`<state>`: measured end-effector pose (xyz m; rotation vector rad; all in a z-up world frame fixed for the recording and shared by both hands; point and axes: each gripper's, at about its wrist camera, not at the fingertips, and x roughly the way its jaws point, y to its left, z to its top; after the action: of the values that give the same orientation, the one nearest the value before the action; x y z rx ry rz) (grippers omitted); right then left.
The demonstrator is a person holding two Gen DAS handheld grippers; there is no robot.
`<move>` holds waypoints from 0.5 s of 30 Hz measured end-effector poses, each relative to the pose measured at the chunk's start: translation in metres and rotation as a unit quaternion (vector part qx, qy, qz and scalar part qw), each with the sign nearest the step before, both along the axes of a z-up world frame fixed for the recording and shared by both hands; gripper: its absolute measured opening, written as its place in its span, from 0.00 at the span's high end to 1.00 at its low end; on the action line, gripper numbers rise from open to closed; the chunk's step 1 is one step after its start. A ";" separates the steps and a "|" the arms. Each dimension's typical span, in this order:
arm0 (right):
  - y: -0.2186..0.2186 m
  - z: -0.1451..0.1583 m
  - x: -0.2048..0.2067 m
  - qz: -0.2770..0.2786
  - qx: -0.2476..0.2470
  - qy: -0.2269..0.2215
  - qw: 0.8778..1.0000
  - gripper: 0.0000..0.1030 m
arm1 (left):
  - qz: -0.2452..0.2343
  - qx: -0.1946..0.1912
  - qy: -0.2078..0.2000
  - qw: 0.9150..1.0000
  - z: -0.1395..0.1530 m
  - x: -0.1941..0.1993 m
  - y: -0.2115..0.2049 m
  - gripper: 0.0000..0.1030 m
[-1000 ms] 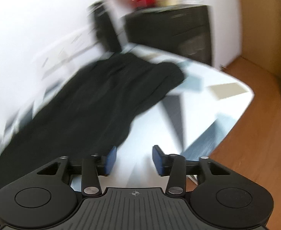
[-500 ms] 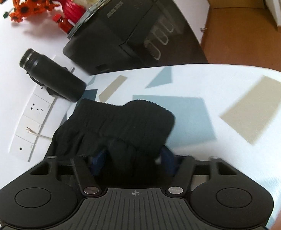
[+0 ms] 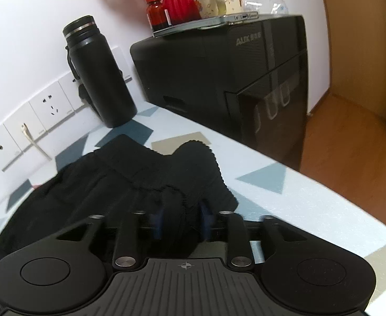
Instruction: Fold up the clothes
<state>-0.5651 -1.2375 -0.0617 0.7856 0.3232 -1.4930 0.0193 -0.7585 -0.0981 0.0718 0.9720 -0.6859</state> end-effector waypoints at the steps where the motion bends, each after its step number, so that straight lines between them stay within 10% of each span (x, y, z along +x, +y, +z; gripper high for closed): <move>1: 0.005 0.002 0.002 -0.003 0.000 0.012 1.000 0.42 | -0.001 0.003 0.000 1.000 0.000 0.000 -0.001 0.81; 9: 0.104 0.030 0.026 0.083 -0.038 0.051 0.995 0.38 | -0.010 0.008 0.004 1.000 0.002 0.002 -0.002 0.81; 15: 0.201 0.015 0.101 0.225 -0.027 0.132 0.965 0.57 | -0.028 0.014 0.006 0.999 0.003 0.004 -0.003 0.81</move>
<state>-0.4639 -1.0360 -0.0471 0.4282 0.6155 -1.1657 0.0230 -0.7616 -0.0953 0.1199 0.9933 -0.7249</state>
